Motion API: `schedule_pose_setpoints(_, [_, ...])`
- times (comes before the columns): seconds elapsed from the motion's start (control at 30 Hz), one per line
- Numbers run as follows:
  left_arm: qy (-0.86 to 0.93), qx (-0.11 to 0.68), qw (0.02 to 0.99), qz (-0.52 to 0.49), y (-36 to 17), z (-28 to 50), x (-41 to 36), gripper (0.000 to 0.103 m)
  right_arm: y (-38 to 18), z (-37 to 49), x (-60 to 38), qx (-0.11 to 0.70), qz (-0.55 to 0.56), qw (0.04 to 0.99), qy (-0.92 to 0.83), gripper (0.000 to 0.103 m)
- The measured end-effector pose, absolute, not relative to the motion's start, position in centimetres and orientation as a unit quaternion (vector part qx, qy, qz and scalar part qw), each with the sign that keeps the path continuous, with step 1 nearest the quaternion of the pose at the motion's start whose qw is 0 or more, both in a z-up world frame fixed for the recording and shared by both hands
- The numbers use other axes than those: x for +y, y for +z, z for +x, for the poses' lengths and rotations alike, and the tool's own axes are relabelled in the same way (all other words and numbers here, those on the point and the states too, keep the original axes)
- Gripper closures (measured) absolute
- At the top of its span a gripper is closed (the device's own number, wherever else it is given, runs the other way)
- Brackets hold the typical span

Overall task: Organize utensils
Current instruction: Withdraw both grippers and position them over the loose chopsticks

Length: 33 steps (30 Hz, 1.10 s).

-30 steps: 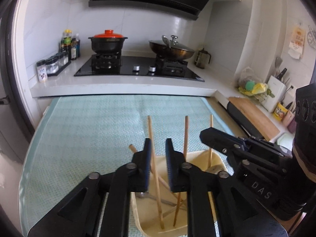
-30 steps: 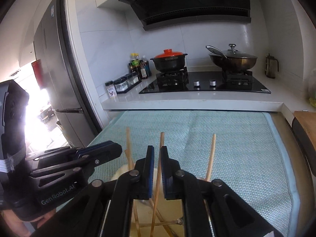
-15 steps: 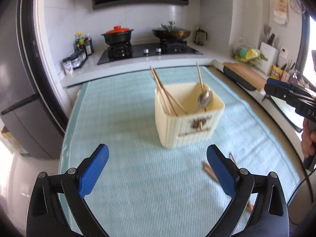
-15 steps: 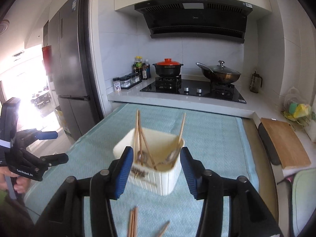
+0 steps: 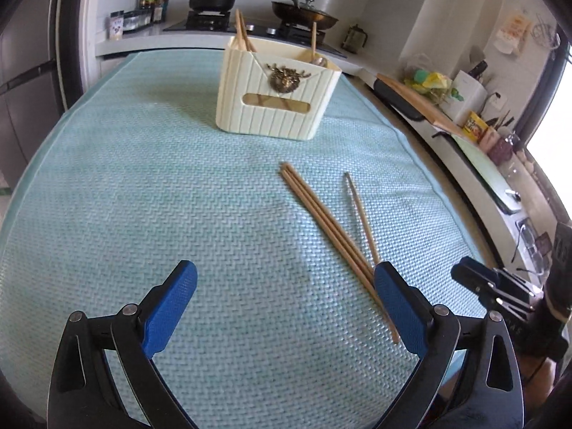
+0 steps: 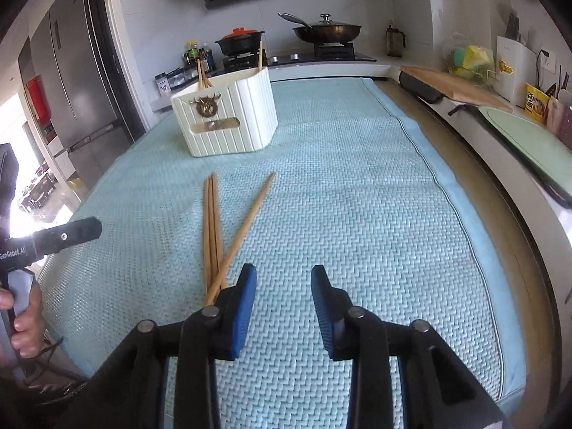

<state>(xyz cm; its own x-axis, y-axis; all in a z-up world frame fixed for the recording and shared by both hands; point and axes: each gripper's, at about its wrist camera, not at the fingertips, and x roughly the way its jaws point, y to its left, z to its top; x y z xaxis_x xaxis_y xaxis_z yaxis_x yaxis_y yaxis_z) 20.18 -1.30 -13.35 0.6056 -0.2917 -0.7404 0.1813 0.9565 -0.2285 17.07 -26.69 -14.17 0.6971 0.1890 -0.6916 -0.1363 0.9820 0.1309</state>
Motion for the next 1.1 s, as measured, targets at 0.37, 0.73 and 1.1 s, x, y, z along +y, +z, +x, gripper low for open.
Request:
schedule_pose_setpoints(0.37, [-0.109,0.435,0.891,-0.074,-16.4,22.1,-3.9,0.004,-14.5,17.5,-25.7,0.381,0.050,0.914,0.125,0.081])
schedule_pose_setpoints(0.73, [-0.098,0.450,0.887,-0.025,-19.3,23.2,-7.7,0.004,-16.3,19.2,-26.0,0.411,0.049,0.902,0.118,0.081])
schedule_pose_setpoints(1.1, [-0.061,0.461,0.884,0.043,-19.9,22.9,-8.3,0.001,-16.0,18.5,-26.3,0.409,0.044,0.904,0.116,0.081])
